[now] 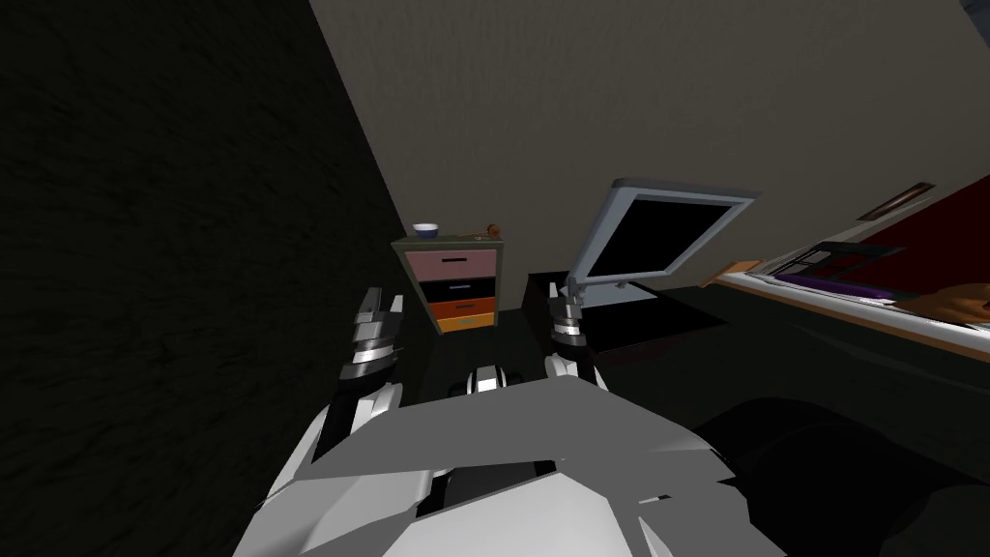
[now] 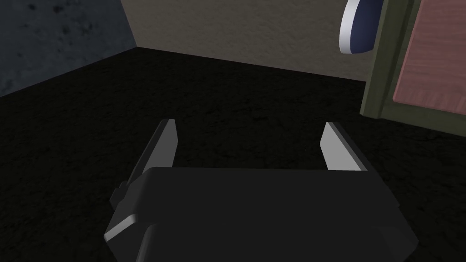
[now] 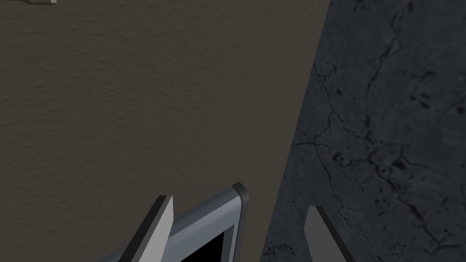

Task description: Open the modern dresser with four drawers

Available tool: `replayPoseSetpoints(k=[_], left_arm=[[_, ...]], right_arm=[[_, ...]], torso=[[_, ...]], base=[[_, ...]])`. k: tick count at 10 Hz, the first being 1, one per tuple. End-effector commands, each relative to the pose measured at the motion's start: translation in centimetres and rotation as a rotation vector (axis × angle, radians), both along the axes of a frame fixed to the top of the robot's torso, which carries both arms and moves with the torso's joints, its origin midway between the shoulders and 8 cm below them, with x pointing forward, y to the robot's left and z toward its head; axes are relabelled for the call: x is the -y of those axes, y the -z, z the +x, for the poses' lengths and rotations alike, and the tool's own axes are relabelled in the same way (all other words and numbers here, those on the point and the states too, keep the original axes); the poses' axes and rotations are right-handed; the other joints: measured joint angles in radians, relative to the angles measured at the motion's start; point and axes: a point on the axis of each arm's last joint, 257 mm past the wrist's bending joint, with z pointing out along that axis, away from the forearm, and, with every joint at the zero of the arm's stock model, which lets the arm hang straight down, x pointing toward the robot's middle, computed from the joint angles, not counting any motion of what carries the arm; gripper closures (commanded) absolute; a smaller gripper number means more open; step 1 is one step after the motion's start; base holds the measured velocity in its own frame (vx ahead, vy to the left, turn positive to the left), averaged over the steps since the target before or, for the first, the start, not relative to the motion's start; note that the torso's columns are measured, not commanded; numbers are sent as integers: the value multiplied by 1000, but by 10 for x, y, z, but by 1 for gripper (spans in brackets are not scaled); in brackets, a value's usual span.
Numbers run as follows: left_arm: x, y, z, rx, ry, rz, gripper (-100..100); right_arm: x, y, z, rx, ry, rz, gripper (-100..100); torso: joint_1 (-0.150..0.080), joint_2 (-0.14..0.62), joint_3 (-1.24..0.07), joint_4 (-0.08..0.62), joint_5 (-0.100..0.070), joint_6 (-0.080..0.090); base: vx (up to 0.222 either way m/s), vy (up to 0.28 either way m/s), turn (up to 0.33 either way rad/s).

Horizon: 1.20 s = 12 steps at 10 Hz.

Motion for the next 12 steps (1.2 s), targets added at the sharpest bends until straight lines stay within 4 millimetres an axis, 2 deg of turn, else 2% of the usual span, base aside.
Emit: replayPoseSetpoints(k=[1, 4, 5, 10, 12], left_arm=[[-3, 24, 8, -34, 6, 16, -100], [-6, 47, 14, -70, 7, 27, -100], [-6, 47, 14, -71, 7, 26, -100], [-15, 95, 21, -143, 7, 42, -100], [-20, 121, 22, -181, 4, 47, -100]], right_arm=[[0, 0, 0, 0, 0, 0, 0], [0, 0, 0, 0, 0, 0, 0], [0, 0, 0, 0, 0, 0, 0], [0, 0, 0, 0, 0, 0, 0], [0, 0, 0, 0, 0, 0, 0]], torso=[[-1, 0, 0, 0, 0, 0], [-1, 2, 1, 0, 0, 0], [-1, 3, 2, 1, 0, 0], [0, -2, -2, -1, 0, 0], [0, 3, 2, 1, 0, 0]], base=[[114, 14, -17], [90, 1, -17], [49, 1, -6], [116, 11, -22], [114, 17, -23]])
